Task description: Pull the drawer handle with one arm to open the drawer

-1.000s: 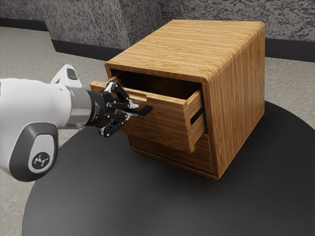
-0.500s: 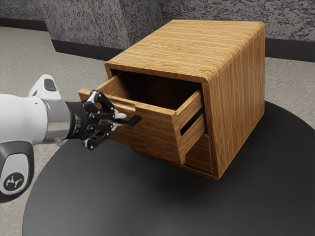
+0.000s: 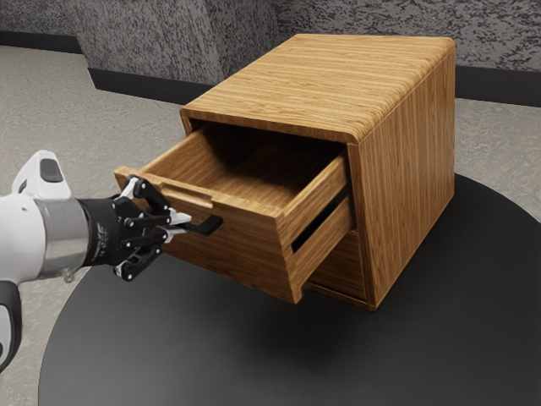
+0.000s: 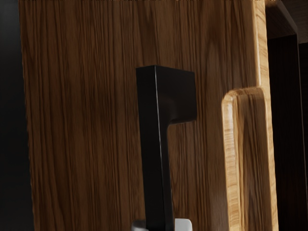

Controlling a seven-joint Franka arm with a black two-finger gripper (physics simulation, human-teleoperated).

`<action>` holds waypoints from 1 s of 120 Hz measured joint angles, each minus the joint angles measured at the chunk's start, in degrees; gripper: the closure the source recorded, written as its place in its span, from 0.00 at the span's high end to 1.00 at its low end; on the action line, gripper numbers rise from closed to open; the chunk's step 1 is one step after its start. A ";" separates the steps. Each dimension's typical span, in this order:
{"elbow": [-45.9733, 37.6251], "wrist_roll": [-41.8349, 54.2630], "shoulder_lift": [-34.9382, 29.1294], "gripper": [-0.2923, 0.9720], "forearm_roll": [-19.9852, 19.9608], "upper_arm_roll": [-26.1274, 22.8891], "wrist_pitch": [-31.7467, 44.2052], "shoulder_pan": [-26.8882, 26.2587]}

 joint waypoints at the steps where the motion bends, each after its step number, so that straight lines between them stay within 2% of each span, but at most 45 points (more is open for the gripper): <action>1: -0.13 0.00 -0.16 0.15 0.00 -0.05 -0.02 0.04; 48: -5.03 -0.02 -7.93 0.16 -0.06 -1.01 -1.21 0.72; 88: -7.84 -0.05 -15.21 0.15 -0.04 -1.95 -5.08 0.75; 102: -7.88 -0.01 -18.05 0.31 -0.01 -3.00 -6.50 0.78; 110: -8.32 -0.04 -22.48 0.42 0.00 -3.57 -8.53 0.77; 120: -5.96 0.02 -24.73 0.54 -0.08 -3.12 -15.41 0.74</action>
